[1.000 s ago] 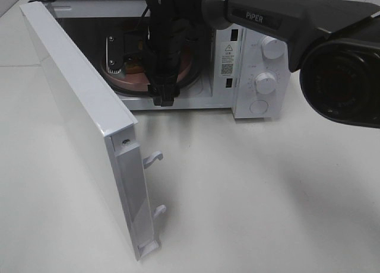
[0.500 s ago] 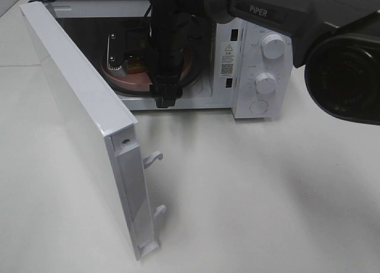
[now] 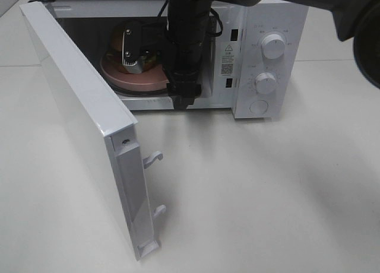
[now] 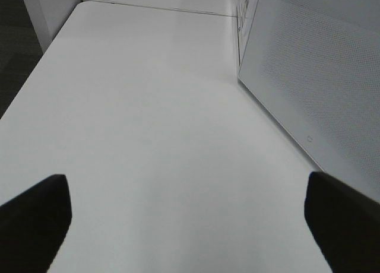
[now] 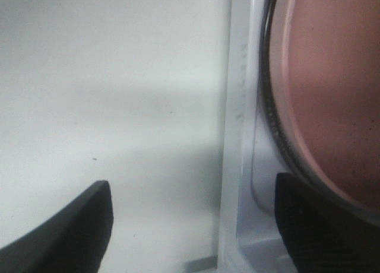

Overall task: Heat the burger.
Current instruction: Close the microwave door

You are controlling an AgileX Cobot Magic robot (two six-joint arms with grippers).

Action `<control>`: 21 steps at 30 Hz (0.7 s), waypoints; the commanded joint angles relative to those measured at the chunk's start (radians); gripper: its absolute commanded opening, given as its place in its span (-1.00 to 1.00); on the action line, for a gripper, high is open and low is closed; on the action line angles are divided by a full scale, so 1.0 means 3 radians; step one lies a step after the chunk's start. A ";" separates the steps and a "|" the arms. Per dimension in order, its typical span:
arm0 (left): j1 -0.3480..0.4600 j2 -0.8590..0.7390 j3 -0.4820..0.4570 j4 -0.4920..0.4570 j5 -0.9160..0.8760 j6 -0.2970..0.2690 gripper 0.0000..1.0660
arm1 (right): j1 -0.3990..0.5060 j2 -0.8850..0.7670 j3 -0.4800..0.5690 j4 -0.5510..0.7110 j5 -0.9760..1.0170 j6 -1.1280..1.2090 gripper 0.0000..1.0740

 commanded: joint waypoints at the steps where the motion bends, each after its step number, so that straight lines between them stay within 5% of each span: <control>1: -0.0010 -0.0017 -0.0003 -0.0010 -0.0053 -0.0003 0.88 | -0.0017 -0.0183 0.0257 0.0023 -0.0043 -0.0010 0.41; 21: -0.0010 -0.0017 -0.0003 -0.0010 -0.0053 -0.0003 0.88 | -0.0013 -0.1333 0.1570 -0.0093 -0.0123 0.0260 0.45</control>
